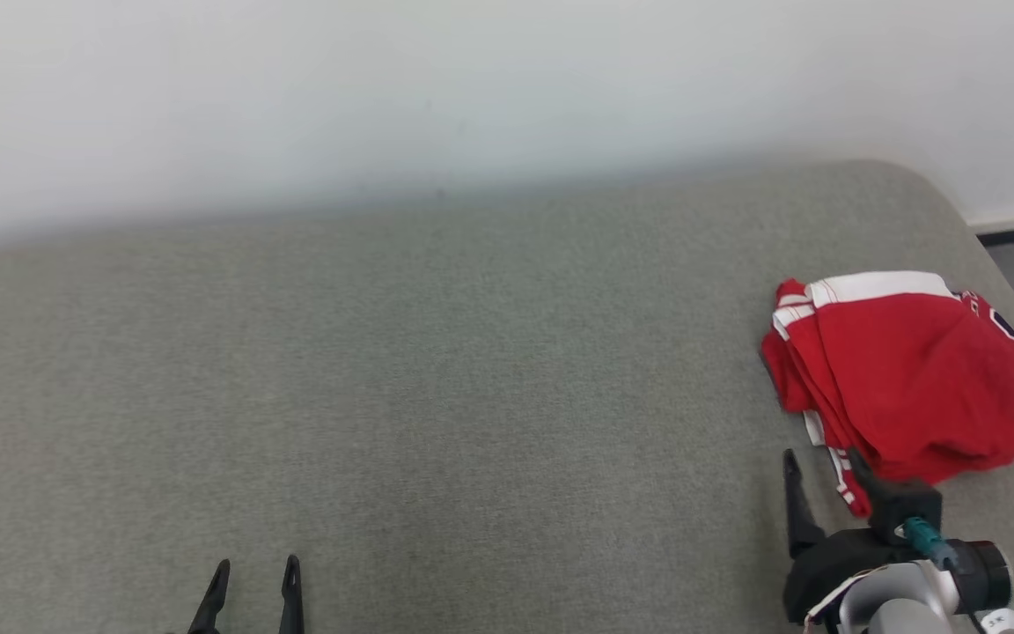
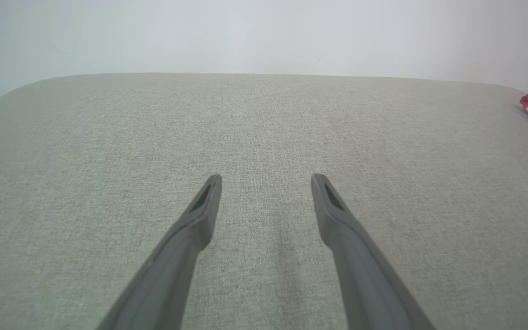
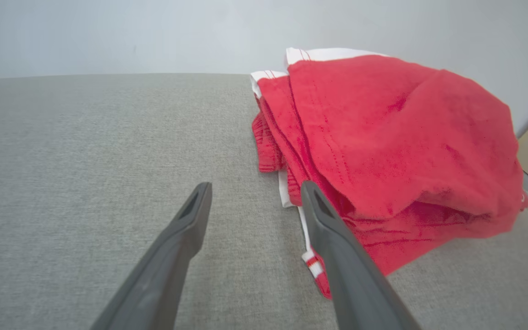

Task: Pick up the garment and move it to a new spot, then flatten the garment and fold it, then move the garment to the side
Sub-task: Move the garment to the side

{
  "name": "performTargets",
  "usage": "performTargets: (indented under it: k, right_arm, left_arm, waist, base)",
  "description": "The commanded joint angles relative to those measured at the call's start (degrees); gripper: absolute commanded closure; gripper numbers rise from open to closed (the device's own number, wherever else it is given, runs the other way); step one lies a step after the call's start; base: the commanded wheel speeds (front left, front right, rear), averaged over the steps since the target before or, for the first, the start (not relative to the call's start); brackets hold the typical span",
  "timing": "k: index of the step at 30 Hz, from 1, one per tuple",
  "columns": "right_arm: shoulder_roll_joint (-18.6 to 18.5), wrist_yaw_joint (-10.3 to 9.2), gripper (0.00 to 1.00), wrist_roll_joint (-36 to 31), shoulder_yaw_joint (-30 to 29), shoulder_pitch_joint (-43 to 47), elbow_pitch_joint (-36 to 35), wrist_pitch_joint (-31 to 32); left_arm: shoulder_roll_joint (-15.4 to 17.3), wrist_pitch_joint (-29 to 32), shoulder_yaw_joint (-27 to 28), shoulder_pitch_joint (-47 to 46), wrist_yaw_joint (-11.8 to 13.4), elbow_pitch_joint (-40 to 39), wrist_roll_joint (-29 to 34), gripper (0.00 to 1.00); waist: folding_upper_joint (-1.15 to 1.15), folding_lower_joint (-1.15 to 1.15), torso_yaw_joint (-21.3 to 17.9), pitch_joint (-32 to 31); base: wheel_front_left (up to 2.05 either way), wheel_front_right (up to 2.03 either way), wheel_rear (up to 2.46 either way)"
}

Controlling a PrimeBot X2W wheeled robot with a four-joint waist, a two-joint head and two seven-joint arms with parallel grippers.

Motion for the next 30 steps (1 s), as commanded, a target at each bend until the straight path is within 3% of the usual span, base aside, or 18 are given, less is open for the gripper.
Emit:
performTargets:
  k: [1, 20, 30]
  right_arm:
    - [0.9, -0.16, 0.0, 1.1, 1.3, 1.3, -1.4, 0.0]
    - [1.7, -0.16, 0.0, 10.1, 9.0, 9.9, -13.0, 0.0]
    - [1.7, -0.16, 0.0, 11.5, 11.9, 12.7, -15.0, 0.0]
  left_arm:
    - [-0.1, -0.1, 0.5, 1.2, 0.1, -0.3, -0.4, 0.0]
    - [-0.1, -0.2, 2.6, 3.9, 0.7, -1.1, -0.4, 0.0]
    - [-0.1, -0.2, 3.9, 4.2, 1.1, -1.4, -0.1, 0.0]
  waist:
    - [0.01, 0.02, 2.4, -2.5]
    - [0.01, 0.02, 6.3, -6.1]
    - [0.01, 0.02, 6.5, -6.8]
  base:
    - [0.0, 0.0, 0.0]
    - [0.0, 0.0, 0.0]
    - [0.0, 0.0, 0.0]
